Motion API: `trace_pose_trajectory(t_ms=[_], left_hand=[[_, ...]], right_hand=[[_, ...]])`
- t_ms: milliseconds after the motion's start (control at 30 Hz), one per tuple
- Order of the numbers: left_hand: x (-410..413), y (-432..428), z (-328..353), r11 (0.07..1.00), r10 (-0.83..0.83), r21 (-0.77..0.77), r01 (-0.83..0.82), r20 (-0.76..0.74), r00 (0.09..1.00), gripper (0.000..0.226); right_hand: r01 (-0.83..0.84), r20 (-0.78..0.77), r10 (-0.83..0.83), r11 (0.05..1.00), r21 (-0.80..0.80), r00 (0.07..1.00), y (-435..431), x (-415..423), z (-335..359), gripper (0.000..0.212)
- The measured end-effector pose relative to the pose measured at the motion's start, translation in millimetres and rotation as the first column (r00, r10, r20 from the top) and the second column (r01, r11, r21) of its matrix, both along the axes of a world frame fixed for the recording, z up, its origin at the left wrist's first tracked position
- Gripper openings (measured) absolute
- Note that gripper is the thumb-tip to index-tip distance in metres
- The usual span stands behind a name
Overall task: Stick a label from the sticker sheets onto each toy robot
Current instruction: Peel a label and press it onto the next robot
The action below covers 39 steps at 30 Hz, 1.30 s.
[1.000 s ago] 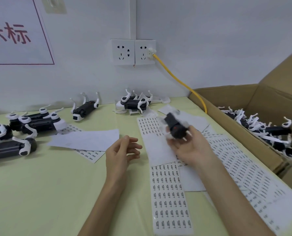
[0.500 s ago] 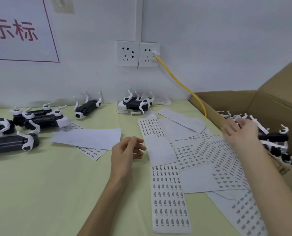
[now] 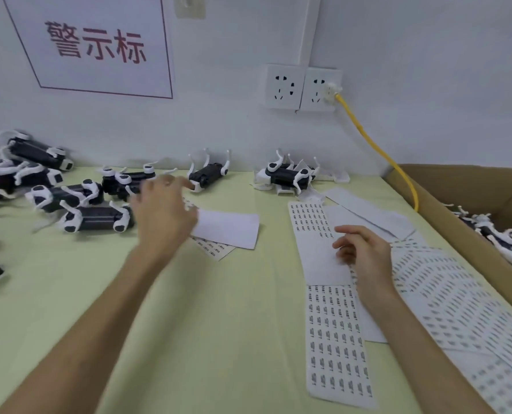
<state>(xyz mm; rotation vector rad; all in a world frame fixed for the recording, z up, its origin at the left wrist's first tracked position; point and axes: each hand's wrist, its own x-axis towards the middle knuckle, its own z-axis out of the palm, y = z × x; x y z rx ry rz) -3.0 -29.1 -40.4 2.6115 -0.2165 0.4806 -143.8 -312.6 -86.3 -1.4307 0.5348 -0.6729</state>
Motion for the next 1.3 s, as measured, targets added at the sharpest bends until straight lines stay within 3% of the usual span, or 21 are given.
trace_pose_trajectory(t_ms=[67,133,200,267,367,567,667,800,967,1033,1133,1300], left_hand=[[25.2,34.1,10.1,0.983,0.151,0.104,-0.149,-0.017,0.988,0.064],[44.1,67.2,13.0,0.96,0.257,0.162,-0.23,-0.172,0.951,0.086],[49.7,91.6,7.5,0.946,0.289,0.244,-0.214,-0.329,0.899,0.09],[45.4,104.5,-4.4,0.935,0.273,0.319,-0.155,-0.367,0.889,0.077],[35.4,109.6,-17.5,0.957,0.215,0.25,-0.146,-0.277,0.937,0.052],[5.1,84.9,-16.5,0.972,0.138,0.22,-0.086,-0.232,0.963,0.04],[-23.9,60.6,-13.4,0.982,0.039,0.191,-0.006,-0.17,0.985,0.02],[-63.4,21.7,-7.0,0.987,-0.159,-0.017,0.16,0.031,0.987,0.03],[-89.2,-30.0,13.4,0.922,-0.356,-0.11,0.37,0.132,0.925,0.028],[-95.7,-50.7,19.9,0.84,-0.451,-0.299,0.453,0.082,0.889,0.044],[-97.3,-79.5,28.6,0.647,-0.613,-0.64,0.414,-0.114,0.782,0.073],[-89.8,-108.2,13.5,0.515,-0.742,-0.826,0.228,-0.297,0.601,0.079]], right_hand=[[-0.007,0.002,0.007,1.0,-0.001,1.0,-0.6,0.4,-0.9,0.033],[-0.014,-0.015,0.014,1.0,-0.007,1.0,-0.4,1.9,-2.5,0.032],[-0.016,-0.031,0.016,1.0,-0.018,0.999,-0.7,3.5,-3.6,0.032],[-0.019,-0.036,0.018,0.999,-0.026,0.999,-0.7,4.2,-3.5,0.031],[-0.02,-0.037,0.019,1.0,-0.023,0.999,-0.8,4.3,-3.6,0.031],[-0.032,-0.032,0.032,0.999,-0.011,0.999,-0.7,2.5,-3.0,0.029],[-0.035,-0.029,0.035,0.999,0.002,0.999,-1.4,1.9,-2.6,0.029],[-0.043,-0.033,0.043,0.999,-0.002,0.999,-1.9,0.2,-2.5,0.03],[-0.042,-0.016,0.042,0.999,0.006,0.999,-1.6,-1.8,-0.1,0.03],[-0.039,0.003,0.039,0.999,0.016,0.999,-2.2,-2.8,1.2,0.029],[-0.055,0.043,0.055,0.998,-0.002,0.998,-4.0,-6.0,5.0,0.023],[-0.282,0.182,0.284,0.959,-0.034,0.941,-9.7,-11.9,16.6,0.024]])
